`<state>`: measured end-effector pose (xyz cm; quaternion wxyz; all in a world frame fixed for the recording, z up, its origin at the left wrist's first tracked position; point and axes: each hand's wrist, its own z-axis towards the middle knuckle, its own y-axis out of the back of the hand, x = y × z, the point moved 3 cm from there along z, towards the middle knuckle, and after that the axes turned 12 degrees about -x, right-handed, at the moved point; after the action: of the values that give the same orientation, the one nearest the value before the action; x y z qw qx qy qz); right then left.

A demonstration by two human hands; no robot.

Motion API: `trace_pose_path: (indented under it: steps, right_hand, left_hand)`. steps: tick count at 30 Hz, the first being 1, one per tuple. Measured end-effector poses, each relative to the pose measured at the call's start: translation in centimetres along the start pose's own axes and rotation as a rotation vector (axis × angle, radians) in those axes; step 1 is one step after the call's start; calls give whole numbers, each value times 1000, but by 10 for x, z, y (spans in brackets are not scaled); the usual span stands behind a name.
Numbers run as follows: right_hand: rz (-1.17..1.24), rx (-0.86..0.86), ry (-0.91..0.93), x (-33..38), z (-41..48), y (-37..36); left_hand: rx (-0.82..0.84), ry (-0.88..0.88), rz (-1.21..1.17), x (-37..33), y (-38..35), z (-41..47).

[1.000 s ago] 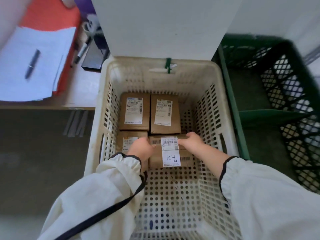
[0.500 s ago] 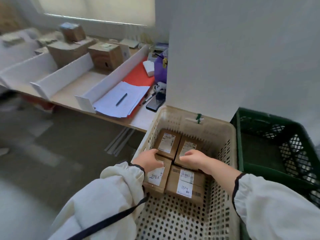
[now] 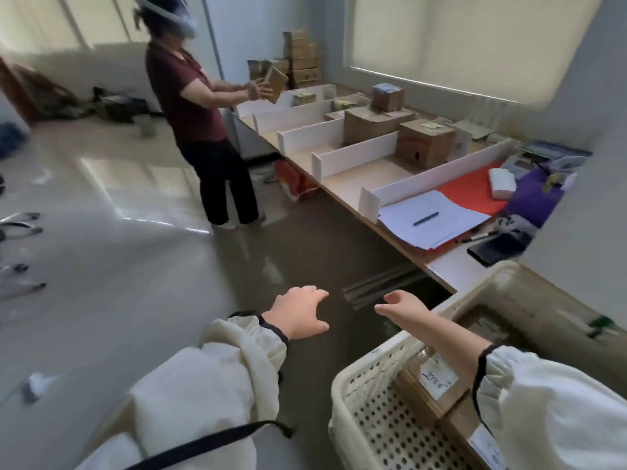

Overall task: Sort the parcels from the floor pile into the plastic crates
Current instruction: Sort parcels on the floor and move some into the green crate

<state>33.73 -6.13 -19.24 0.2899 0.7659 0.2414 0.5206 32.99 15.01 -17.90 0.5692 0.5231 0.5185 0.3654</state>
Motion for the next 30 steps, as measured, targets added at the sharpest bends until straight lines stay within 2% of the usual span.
trace_pose_path:
  steps: [7, 15, 22, 30]
  right_hand:
    - [-176, 189, 270, 131, -52, -135]
    - [-291, 455, 541, 252, -202, -317]
    - [-369, 698, 694, 298, -342, -451]
    - [-636, 943, 918, 321, -463, -587]
  left_hand:
    - [-63, 420, -64, 173, 22, -131]
    - [-172, 799, -205, 323, 32, -340]
    - [-251, 1156, -283, 389, 13, -527]
    - [-313, 1567, -484, 409, -46, -694]
